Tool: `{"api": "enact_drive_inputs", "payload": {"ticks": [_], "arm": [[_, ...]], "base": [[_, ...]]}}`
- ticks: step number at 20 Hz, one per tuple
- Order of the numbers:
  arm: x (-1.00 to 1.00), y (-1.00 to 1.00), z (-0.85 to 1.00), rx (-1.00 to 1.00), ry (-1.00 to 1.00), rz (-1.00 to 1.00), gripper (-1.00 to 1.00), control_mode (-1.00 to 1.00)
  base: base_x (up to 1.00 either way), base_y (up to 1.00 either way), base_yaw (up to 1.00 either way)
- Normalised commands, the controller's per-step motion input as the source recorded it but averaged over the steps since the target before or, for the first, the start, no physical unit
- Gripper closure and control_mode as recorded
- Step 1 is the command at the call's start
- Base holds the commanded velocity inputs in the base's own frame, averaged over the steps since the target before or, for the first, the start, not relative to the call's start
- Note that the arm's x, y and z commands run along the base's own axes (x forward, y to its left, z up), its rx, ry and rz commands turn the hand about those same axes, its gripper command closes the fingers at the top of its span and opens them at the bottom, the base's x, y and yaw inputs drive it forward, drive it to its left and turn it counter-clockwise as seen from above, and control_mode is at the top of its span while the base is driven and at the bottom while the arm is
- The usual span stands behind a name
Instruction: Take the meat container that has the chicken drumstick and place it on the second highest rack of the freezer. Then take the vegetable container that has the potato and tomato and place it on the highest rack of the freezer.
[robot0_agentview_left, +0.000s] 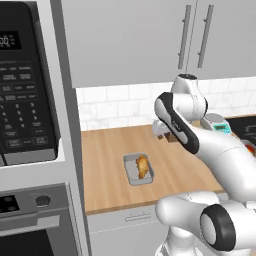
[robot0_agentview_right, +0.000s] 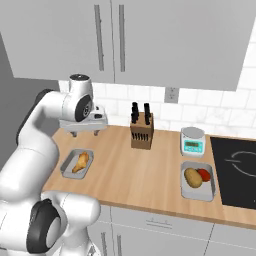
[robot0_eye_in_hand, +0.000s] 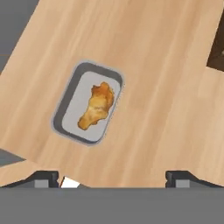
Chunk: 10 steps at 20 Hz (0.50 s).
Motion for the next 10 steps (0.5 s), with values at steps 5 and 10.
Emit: {"api": "enact_drive_inputs", "payload": {"ticks": [5, 10], "arm": [[0.08, 0.88, -1.0, -0.07, 0.04, 0.67, -1.0, -1.0], [-0.14, 0.97, -0.91, -0.37, -0.01, 0.37, -1.0, -1.0]], "base": [[0.0, 0.0, 0.0], [0.0, 0.0, 0.0]]}}
